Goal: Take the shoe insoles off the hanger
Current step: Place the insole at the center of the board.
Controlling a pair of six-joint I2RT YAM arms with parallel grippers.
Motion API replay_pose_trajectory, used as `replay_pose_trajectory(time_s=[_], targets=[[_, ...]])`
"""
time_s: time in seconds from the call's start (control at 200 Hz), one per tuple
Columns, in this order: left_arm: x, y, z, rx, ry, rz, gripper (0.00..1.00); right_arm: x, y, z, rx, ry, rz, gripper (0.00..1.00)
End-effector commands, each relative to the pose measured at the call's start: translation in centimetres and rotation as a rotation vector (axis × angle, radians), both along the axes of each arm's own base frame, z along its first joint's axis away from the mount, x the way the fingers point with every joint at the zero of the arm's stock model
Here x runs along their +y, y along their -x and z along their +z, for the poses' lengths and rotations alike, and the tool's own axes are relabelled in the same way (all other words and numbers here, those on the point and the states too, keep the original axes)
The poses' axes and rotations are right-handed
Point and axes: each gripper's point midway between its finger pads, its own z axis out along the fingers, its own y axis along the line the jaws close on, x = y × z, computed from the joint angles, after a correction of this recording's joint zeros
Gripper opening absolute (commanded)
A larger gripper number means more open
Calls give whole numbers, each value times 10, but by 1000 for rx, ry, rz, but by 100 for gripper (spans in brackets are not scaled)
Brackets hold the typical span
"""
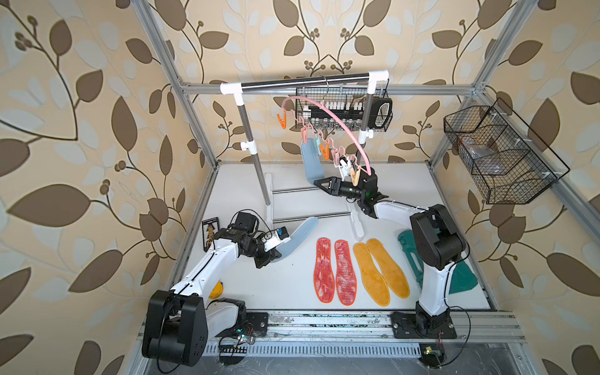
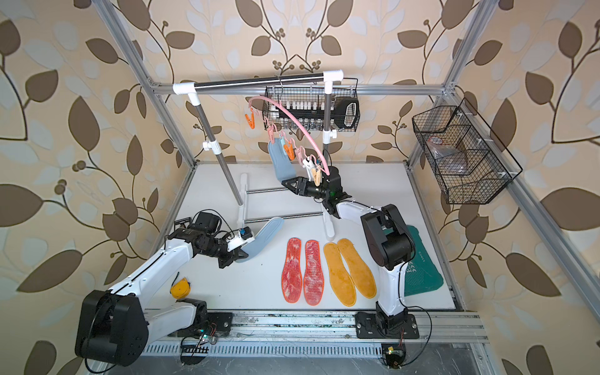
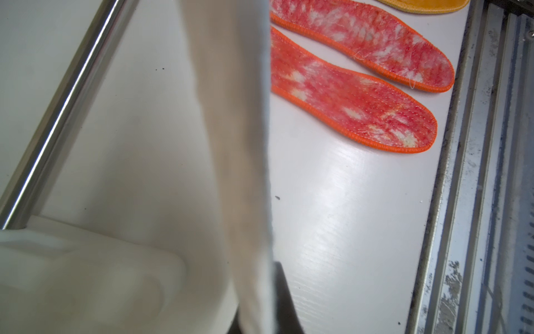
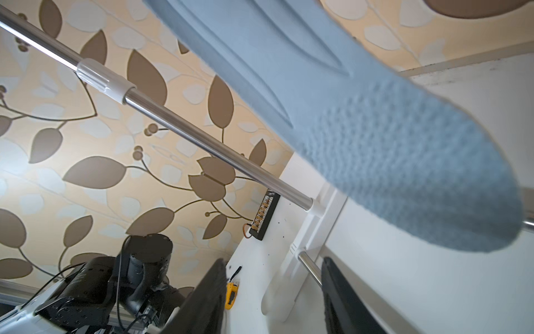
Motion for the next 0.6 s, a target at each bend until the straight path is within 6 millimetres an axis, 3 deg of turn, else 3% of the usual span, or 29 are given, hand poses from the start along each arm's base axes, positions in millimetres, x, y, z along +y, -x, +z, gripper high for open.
replay_pose_trajectory(time_s=[0.0,0.15,0.48,0.595], targets=[[1,-1,3,-25,16,15,0,-12,5,-5,-14,57,-55,52],[2,1,2,-20,29,25,0,-26,15,-33,34,130,-97,52],[3,5,4,-36,52,26,0,-60,48,-68,90,265,-125,54],[3,6,6,-37,54,28,0,-80,61,-85,126,301,-152,54]])
